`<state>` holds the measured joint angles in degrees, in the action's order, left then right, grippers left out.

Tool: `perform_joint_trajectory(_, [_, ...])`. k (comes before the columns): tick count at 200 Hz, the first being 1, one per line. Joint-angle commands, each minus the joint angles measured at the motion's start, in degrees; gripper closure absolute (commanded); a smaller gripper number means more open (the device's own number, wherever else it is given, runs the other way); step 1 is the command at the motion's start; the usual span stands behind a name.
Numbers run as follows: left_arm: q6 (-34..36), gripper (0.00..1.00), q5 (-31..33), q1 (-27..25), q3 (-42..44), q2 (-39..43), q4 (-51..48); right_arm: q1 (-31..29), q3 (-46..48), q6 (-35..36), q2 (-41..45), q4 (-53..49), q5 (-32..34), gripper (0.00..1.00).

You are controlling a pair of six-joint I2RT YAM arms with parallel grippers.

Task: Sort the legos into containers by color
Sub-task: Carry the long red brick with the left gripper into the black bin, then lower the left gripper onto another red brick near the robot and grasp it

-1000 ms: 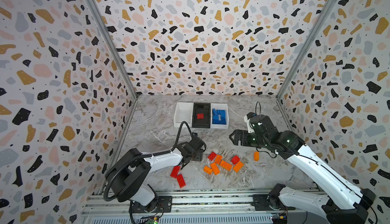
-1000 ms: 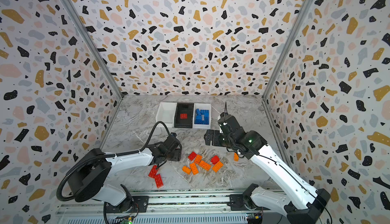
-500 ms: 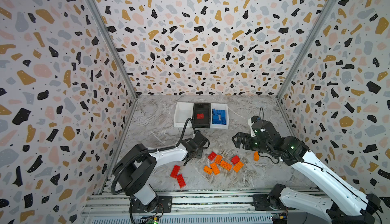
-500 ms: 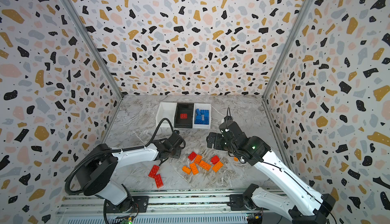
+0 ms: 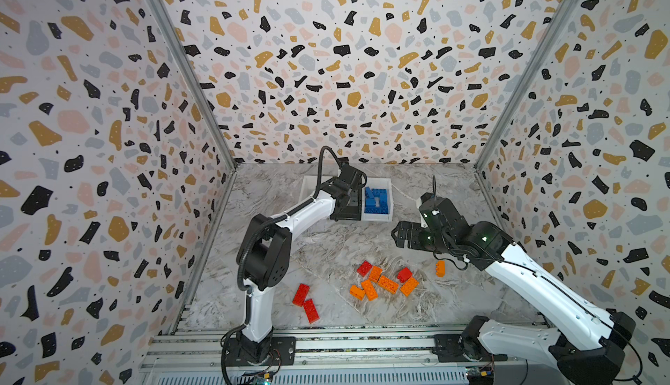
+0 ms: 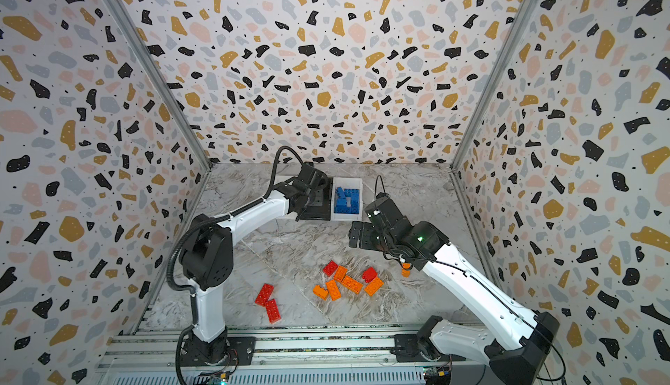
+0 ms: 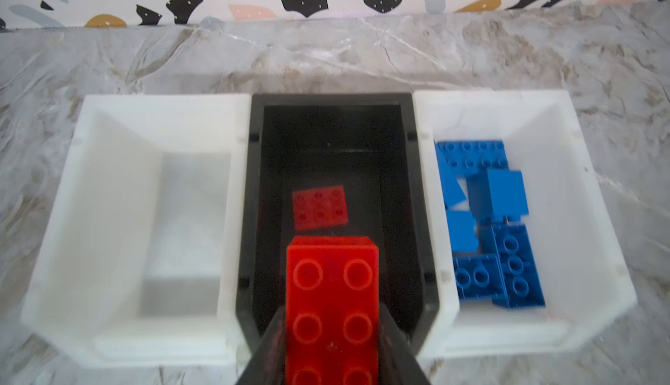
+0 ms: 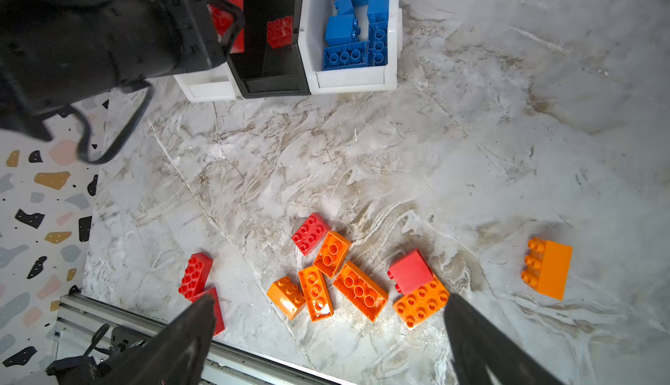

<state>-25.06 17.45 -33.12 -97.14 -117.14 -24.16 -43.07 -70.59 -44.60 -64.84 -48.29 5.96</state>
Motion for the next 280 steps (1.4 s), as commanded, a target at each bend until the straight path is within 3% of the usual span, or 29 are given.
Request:
perform_joint_trajectory(1, [1.36,0.62,-2.16,1.62,-7.88,-5.68,-4.53,0.82,-3.57,1.16,0.53,-2.07,1.74,0.01])
perform_joint_trajectory(12, [1.63,0.36,-3.0,2.16,-11.63,-7.77,-5.88,1.35,-3.93,1.18,0.67,-2.4,1.93,0.01])
perform_joint_trajectory(33, [1.63,0.26,-5.14,2.45,-15.56,-8.71,-6.89,2.68,-3.98,1.35,1.01,-2.42,1.82,0.01])
perform_joint_trajectory(64, [0.05,0.25,-5.84,2.45,-13.16,-3.92,-6.55,4.94,-2.8,3.08,1.35,-1.08,-0.23,0.01])
perform_joint_trajectory(89, [-0.46,0.26,-3.16,2.45,-4.72,4.23,-7.11,5.8,-2.11,5.85,-0.05,0.21,-2.86,0.01])
perform_joint_trajectory(119, [-4.12,0.26,-0.05,2.45,14.71,19.29,-6.11,5.92,-1.27,8.68,-2.1,2.35,-6.01,0.01])
perform_joint_trajectory(169, [-16.38,0.29,2.18,1.75,51.65,50.95,-9.26,5.82,0.1,12.5,-5.03,6.24,-12.25,0.01])
perform_joint_trajectory(206, [-24.82,0.28,-1.1,-0.45,67.04,69.28,-7.61,5.45,-1.16,14.81,-7.71,6.14,-15.55,0.01])
perform_joint_trajectory(233, [-28.52,0.28,-0.09,-1.25,70.01,72.49,-7.98,5.17,-2.44,16.03,-8.66,4.9,-16.02,0.01])
perform_joint_trajectory(280, [-28.82,0.28,-1.21,-6.55,72.54,67.83,-5.68,5.12,-4.48,16.91,-9.72,3.33,-16.99,0.01])
